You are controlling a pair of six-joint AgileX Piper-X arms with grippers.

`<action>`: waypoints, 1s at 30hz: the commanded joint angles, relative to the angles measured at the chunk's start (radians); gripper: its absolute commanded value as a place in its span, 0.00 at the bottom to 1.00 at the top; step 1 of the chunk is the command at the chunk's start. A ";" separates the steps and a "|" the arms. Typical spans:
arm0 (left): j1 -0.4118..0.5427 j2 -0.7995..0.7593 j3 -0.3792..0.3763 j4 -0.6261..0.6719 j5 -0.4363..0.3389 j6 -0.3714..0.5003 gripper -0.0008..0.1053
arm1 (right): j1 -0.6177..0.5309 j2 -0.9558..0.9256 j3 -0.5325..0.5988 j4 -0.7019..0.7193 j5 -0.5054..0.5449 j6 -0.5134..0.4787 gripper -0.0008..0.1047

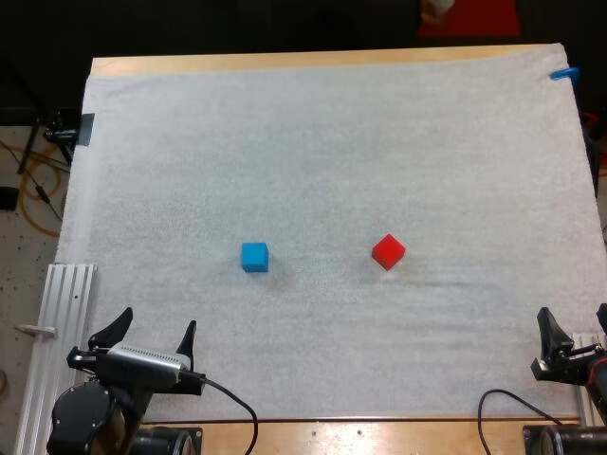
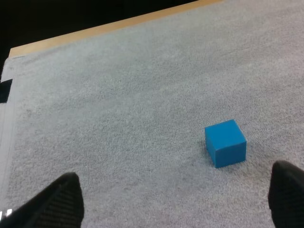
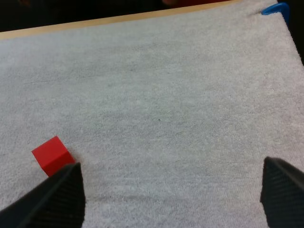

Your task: Stack red cube on blue cube

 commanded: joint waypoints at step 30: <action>-0.369 0.345 -0.393 0.198 0.116 0.060 0.73 | 0.104 0.583 -0.467 0.056 -0.247 -0.182 0.71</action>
